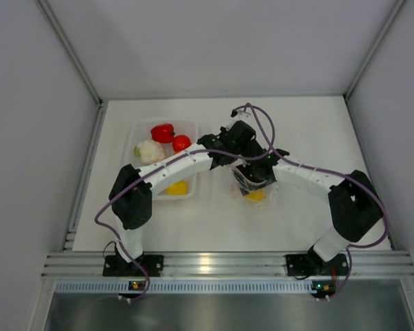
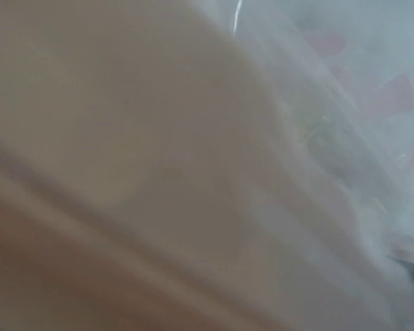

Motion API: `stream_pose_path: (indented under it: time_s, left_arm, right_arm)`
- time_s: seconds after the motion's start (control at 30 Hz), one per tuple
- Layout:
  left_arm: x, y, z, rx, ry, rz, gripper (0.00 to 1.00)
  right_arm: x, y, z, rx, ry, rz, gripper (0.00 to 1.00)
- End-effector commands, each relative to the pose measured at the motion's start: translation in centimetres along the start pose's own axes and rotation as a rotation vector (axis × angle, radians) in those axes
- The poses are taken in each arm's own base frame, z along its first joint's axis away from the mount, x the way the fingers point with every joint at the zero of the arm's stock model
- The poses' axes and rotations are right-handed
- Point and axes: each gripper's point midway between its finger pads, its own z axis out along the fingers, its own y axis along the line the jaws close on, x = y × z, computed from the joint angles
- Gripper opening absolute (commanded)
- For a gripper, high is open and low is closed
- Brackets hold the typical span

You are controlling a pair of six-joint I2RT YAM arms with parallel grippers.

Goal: Open the zip-top bag and remove the fake food
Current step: Pick up the fake fruit from the zipper food storage bag.

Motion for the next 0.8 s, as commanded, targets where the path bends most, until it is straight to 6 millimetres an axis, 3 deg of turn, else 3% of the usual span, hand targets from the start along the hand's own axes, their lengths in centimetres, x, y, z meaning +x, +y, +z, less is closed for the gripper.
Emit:
stream_pose_path:
  time_s: [0.0,0.1,0.27,0.33,0.37,0.47,0.6,0.77]
  left_arm:
    - [-1.9,-0.1,-0.9,-0.026,-0.097,-0.125,0.0]
    - [-1.4,-0.8,-0.8,-0.03,-0.091,-0.112,0.0]
    - [-1.1,-1.3,-1.4,-0.02,-0.095,-0.116,0.0]
    - [-0.7,-1.2,-1.4,-0.021,-0.087,-0.116,0.0]
    - [-0.6,-1.1,-1.5,-0.021,-0.087,-0.118,0.0]
    - [0.6,-1.1,-1.2,-0.017,-0.063,-0.113,0.0]
    - [2.2,-2.0,-1.1,0.036,-0.019,-0.132,0.0]
    - [3.5,-5.0,-1.9,0.215,0.023,-0.166,0.0]
  right_arm:
    - [6.4,0.4,1.0,0.024,0.198,-0.094,0.73]
    - [7.1,0.0,1.9,0.045,0.22,-0.084,0.76]
    - [6.0,0.4,2.3,0.039,0.148,-0.06,0.68]
    - [5.6,0.3,2.6,0.051,0.134,-0.049,0.6]
    - [5.4,0.4,2.5,0.051,0.123,-0.048,0.45]
    - [4.1,0.2,1.5,0.059,0.053,-0.023,0.3]
    - [2.5,-0.2,-0.4,0.068,-0.064,0.003,0.2]
    - [0.8,-0.2,-1.4,0.057,-0.179,0.038,0.13]
